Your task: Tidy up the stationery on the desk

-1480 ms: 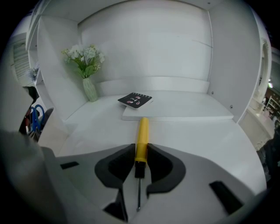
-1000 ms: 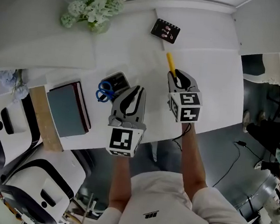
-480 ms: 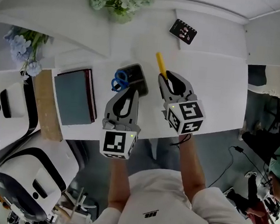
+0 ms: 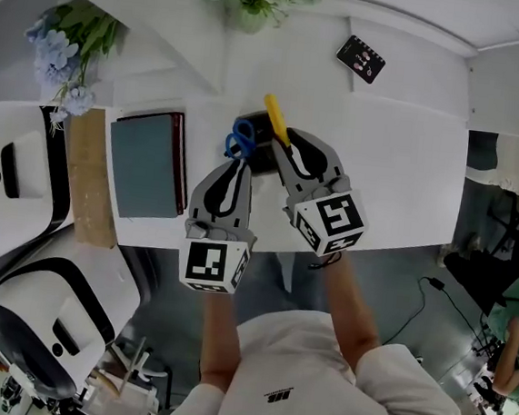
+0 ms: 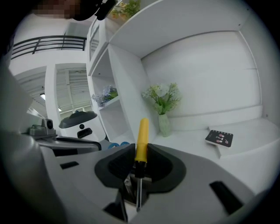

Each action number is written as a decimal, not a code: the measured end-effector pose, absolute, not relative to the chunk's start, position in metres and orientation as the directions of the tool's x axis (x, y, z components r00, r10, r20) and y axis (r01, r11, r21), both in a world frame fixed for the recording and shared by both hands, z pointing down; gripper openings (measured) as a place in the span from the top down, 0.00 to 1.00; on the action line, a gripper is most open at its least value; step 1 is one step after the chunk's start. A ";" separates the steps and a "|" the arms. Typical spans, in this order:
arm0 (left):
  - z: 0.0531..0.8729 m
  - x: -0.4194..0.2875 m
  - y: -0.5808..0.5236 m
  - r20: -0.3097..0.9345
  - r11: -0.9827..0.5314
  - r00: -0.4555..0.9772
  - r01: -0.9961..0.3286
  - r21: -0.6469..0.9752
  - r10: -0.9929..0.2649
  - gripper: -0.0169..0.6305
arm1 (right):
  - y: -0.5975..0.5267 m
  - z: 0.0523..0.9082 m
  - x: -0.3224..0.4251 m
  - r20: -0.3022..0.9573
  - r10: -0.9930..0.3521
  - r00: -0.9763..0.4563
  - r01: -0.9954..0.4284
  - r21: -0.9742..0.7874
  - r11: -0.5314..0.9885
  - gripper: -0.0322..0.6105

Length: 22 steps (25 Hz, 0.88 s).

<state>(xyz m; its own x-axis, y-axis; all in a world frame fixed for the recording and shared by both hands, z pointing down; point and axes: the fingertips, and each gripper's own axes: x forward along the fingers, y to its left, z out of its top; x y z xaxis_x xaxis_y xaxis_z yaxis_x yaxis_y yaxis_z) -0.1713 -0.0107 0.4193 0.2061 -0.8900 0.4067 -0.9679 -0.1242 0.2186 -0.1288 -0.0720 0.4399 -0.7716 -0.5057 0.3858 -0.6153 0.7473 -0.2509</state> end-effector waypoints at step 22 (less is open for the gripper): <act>0.430 -0.186 0.004 0.422 -0.092 0.184 -0.969 0.228 -0.888 0.97 | -0.052 0.460 -0.157 0.311 -0.513 -0.800 -0.579 -0.178 0.795 0.81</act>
